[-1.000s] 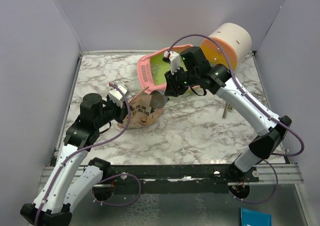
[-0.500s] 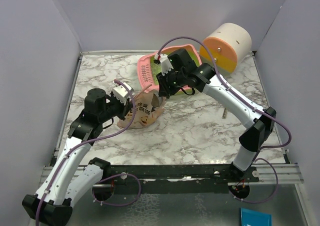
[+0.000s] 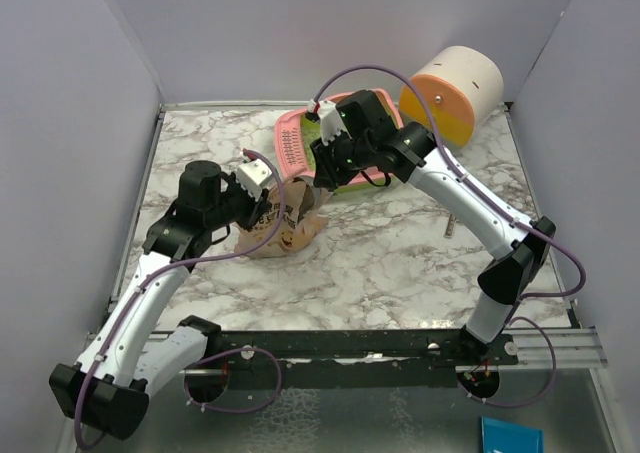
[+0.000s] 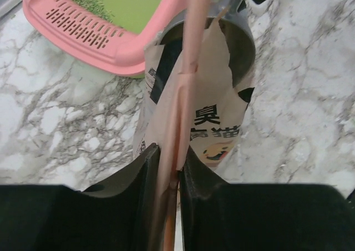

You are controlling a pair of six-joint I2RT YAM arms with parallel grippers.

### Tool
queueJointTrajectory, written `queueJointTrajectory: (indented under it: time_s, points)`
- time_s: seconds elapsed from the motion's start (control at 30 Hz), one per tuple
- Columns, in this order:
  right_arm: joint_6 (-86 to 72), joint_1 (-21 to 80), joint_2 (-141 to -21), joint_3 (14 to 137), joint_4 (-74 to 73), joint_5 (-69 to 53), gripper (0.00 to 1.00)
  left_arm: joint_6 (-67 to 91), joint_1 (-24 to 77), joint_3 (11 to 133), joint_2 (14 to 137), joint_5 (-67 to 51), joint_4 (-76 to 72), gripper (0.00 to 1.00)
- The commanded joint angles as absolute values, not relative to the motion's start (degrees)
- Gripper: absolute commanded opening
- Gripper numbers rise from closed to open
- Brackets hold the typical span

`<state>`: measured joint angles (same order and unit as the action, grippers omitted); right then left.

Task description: Fill the litter box with clean litter

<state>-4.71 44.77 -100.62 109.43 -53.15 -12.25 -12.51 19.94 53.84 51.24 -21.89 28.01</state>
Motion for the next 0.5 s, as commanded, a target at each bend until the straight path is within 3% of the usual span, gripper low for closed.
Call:
queueJointTrajectory:
  time_s: [0.0,0.03,0.47]
  points:
    - [-4.5,45.7,-101.0,109.6,-51.9,-15.0,0.01,-17.2,20.0,56.4,53.2,-21.5,31.3,0.05]
    - [-4.4,45.8,-101.2,109.5,-52.0,-15.0,0.01,-17.4,20.0,56.4,53.1,-21.3,31.3,0.00]
    - [-5.1,46.2,-107.2,112.2,-52.9,-12.7,0.01,-17.2,20.0,51.3,40.6,-19.7,22.2,0.00]
